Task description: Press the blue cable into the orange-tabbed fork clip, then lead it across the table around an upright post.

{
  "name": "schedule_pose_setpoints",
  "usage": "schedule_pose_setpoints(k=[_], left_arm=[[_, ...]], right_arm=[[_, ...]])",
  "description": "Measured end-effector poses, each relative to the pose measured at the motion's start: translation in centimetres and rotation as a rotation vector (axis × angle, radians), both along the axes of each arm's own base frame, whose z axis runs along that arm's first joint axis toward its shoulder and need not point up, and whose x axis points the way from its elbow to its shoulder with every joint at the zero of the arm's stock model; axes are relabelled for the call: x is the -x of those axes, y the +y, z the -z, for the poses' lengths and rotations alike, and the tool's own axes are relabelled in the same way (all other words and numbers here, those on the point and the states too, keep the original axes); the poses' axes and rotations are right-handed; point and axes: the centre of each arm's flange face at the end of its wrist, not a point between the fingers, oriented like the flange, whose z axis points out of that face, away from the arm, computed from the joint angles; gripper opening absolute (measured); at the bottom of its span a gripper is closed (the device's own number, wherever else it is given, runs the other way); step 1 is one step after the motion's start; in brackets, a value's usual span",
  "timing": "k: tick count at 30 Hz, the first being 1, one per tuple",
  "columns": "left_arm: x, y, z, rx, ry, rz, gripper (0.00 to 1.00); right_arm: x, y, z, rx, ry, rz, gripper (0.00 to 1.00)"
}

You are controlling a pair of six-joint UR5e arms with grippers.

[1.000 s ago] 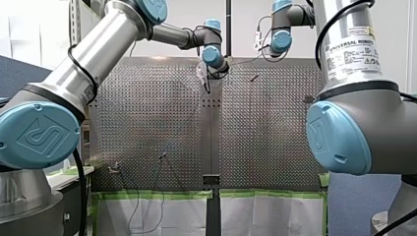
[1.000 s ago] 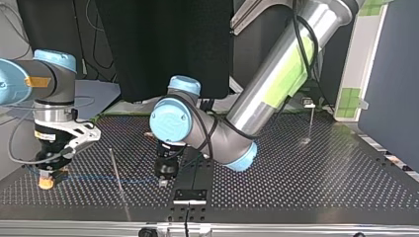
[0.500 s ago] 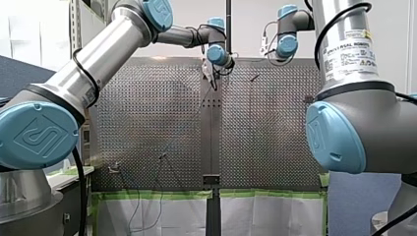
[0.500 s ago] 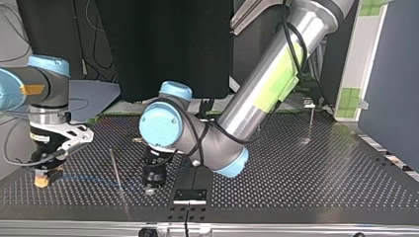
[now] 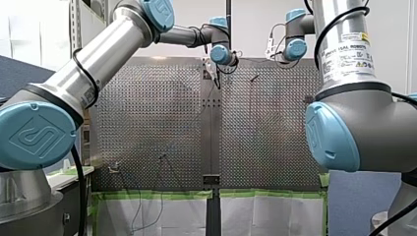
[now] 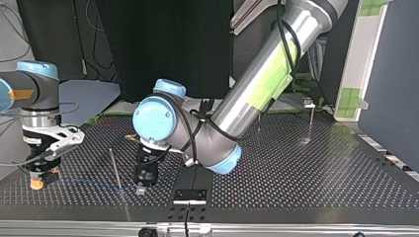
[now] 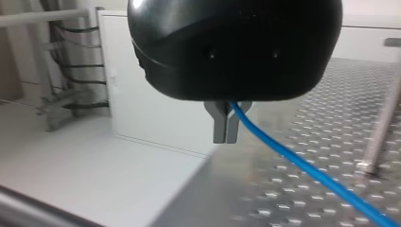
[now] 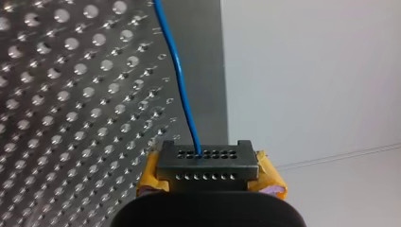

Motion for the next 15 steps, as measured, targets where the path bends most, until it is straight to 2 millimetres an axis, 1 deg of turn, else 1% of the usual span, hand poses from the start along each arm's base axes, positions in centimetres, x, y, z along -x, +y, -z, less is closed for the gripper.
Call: schedule_pose_setpoints(k=[2,6,11,15], left_arm=[[0.0,-0.3,0.9,-0.019,0.008,-0.003,0.0],[0.0,-0.5,1.7,-0.036,0.014,-0.008,0.0],[-0.5,-0.2,2.2,-0.041,0.018,-0.016,0.0],[-1.3,-0.6,3.9,-0.053,0.034,-0.019,0.0]], right_arm=[[0.2,-0.3,-0.2,0.015,-0.015,-0.017,0.0],[0.3,-1.0,0.1,0.031,-0.033,-0.048,0.0],[0.5,-2.1,1.9,0.01,-0.027,-0.079,0.0],[0.6,-2.9,3.2,-0.004,-0.022,-0.1,0.0]])
